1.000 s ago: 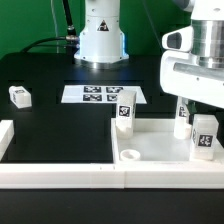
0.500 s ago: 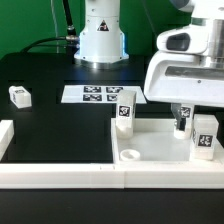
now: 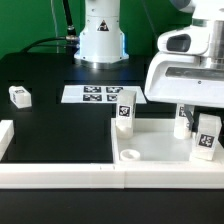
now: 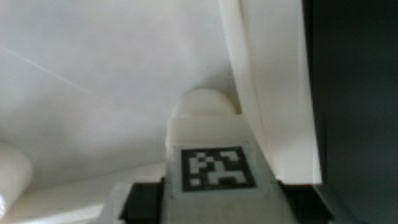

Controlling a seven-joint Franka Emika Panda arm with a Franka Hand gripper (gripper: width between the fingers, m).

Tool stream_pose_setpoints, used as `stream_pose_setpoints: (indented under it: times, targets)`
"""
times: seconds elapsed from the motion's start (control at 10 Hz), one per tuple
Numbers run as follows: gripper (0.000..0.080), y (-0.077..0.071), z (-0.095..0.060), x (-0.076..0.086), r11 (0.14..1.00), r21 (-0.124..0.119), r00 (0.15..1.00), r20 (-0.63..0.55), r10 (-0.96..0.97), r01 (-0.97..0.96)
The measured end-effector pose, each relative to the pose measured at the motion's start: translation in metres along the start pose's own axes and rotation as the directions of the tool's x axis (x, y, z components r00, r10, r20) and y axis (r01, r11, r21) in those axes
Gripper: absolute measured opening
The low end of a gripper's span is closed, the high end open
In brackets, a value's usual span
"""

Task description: Assemble square table

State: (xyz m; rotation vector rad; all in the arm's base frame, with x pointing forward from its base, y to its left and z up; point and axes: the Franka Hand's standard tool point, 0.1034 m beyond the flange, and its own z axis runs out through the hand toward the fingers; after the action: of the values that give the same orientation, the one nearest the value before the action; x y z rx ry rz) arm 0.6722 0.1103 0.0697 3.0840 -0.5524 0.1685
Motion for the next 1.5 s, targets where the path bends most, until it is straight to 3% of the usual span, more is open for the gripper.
stream_pose_setpoints:
  times: [0.2, 0.3, 0.5, 0.6, 0.9, 1.0, 1.2, 1.3, 1.4, 1.5]
  targets:
    - [0.0289, 0.0002, 0.0001, 0.0, 0.988, 0.0, 0.988, 0.0, 0.155, -0.155]
    - [0.0289, 0.0017, 0.0002, -0.0008, 0.941, -0.005, 0.941, 0.008, 0.339, -0.339]
    - [0.0289, 0.0042, 0.0005, 0.005, 0.737, 0.014, 0.736, 0.077, 0.673, -0.675]
    - [0.029, 0.0034, 0.001, 0.0055, 0.645, 0.005, 0.642, 0.094, 0.761, -0.764]
    - [0.0291, 0.0009, 0.0014, 0.0059, 0.247, -0.026, 0.242, 0.117, 0.963, -0.969]
    - [0.0291, 0.0019, 0.0018, 0.0066, 0.199, -0.031, 0.194, 0.116, 0.974, -0.98]
    - [0.0304, 0.0014, 0.0024, 0.0059, 0.153, -0.037, 0.148, 0.115, 0.982, -0.988]
    - [0.0511, 0.0016, 0.0025, 0.006, 0.178, -0.034, 0.173, 0.115, 0.978, -0.983]
    - [0.0511, 0.0012, 0.0025, 0.0057, 0.219, -0.029, 0.214, 0.115, 0.97, -0.975]
    - [0.0618, -0.0014, 0.0018, 0.0065, 0.383, 0.001, 0.382, 0.09, 0.92, -0.924]
